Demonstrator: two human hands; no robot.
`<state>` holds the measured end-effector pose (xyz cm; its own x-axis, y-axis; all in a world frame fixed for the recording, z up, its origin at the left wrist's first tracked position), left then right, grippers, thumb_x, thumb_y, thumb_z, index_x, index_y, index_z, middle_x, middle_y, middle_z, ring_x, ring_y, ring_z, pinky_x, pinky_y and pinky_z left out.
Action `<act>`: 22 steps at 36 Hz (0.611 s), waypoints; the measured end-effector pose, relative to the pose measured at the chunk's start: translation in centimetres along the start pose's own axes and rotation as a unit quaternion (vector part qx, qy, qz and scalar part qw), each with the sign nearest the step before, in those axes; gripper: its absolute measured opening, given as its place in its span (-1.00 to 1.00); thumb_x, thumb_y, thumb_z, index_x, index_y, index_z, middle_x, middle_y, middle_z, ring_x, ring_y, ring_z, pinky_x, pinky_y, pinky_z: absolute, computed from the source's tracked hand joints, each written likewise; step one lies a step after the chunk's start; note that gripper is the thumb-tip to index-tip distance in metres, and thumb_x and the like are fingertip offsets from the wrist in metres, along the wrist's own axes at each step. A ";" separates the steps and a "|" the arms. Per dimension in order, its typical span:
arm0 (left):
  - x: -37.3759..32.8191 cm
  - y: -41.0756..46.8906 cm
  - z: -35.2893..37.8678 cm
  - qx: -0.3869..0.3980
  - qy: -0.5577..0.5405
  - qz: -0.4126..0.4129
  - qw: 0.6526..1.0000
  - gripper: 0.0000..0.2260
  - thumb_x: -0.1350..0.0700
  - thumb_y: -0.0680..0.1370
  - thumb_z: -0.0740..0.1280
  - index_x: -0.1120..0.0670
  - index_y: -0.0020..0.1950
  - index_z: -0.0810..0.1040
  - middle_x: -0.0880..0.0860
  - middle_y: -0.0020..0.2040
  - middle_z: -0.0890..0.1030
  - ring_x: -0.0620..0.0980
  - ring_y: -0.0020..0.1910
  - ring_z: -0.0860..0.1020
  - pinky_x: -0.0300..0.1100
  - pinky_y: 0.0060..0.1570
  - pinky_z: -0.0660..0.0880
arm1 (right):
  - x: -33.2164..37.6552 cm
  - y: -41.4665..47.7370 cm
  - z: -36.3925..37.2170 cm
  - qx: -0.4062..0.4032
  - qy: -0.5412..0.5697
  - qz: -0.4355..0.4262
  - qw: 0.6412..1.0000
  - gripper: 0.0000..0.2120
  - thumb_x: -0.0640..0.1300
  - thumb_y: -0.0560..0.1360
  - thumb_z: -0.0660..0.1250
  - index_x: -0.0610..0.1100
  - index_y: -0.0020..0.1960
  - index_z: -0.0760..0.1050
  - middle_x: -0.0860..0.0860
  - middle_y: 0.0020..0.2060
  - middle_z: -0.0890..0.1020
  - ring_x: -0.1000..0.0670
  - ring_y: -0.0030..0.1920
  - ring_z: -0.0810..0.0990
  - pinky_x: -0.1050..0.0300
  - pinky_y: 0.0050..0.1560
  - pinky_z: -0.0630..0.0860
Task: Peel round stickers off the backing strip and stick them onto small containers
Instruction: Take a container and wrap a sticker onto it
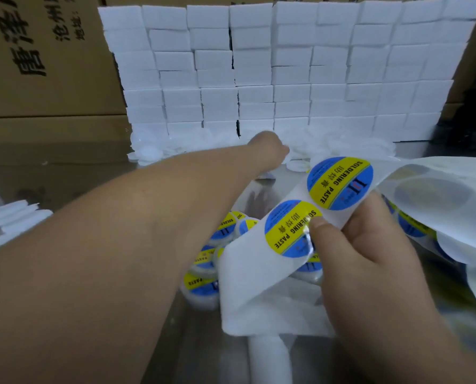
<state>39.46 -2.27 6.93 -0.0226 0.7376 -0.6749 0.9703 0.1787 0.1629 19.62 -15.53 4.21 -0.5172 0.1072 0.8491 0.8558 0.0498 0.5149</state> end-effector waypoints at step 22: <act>-0.7 -22.7 -7.7 -0.199 -0.147 0.172 0.954 -0.82 0.07 0.53 0.22 -0.21 -0.09 0.53 -0.24 -0.12 0.55 -0.34 -0.09 0.44 -0.51 -0.11 0.32 | 2.7 -0.7 1.6 0.101 -0.001 -0.034 0.994 -0.82 -0.09 0.39 0.18 -0.03 -0.06 0.50 -0.14 -0.02 0.57 -0.06 -0.06 0.60 -0.14 -0.01 0.53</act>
<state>15.61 -1.81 9.22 0.4057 0.5925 -0.6960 0.7388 0.2356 0.6313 17.67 -13.68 5.97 -0.5745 0.0991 0.8125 0.8038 0.2560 0.5370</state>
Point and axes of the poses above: each hand's wrist, its own y-axis towards the middle knuckle, its own z-axis out of the palm, x = y × z, the point moved 7 cm from there along y, towards the middle knuckle
